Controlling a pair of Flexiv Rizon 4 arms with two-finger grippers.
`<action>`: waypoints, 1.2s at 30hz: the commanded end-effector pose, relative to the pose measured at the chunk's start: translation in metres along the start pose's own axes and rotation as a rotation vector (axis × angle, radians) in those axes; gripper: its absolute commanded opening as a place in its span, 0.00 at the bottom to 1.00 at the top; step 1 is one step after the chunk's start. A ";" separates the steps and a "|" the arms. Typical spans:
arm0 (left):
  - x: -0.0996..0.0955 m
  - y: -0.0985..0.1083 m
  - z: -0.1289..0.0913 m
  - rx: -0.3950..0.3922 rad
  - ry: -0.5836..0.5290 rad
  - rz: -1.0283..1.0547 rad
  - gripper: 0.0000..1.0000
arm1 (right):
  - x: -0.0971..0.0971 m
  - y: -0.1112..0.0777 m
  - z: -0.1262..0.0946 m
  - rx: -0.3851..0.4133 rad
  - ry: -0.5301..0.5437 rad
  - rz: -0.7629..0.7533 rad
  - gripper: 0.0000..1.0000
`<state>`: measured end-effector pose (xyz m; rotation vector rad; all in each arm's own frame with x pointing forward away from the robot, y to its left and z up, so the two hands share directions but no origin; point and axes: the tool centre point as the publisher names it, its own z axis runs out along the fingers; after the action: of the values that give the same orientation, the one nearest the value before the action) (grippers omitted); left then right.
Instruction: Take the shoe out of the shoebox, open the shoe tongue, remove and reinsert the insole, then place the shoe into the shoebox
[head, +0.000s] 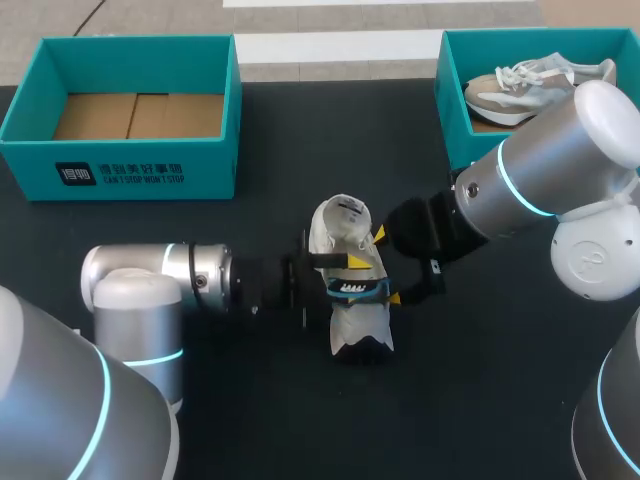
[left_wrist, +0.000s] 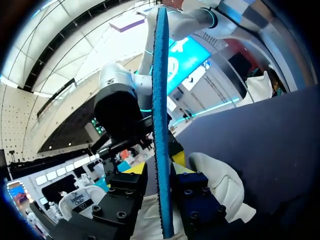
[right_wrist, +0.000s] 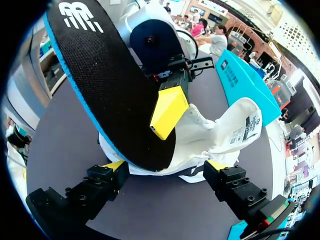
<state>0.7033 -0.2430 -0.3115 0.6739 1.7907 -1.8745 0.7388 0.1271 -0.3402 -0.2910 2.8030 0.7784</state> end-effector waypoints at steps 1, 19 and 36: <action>0.000 -0.010 -0.006 -0.006 -0.010 0.002 0.31 | 0.001 0.001 0.001 0.003 -0.002 0.000 1.00; 0.005 -0.028 -0.019 -0.028 -0.008 0.005 0.27 | 0.001 0.001 0.001 0.003 -0.002 0.000 1.00; 0.016 -0.011 -0.020 -0.031 0.030 0.003 0.00 | 0.001 0.001 0.001 0.003 -0.002 0.000 1.00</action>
<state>0.6772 -0.2190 -0.3061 0.6793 1.8419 -1.8263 0.7388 0.1271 -0.3402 -0.2910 2.8030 0.7784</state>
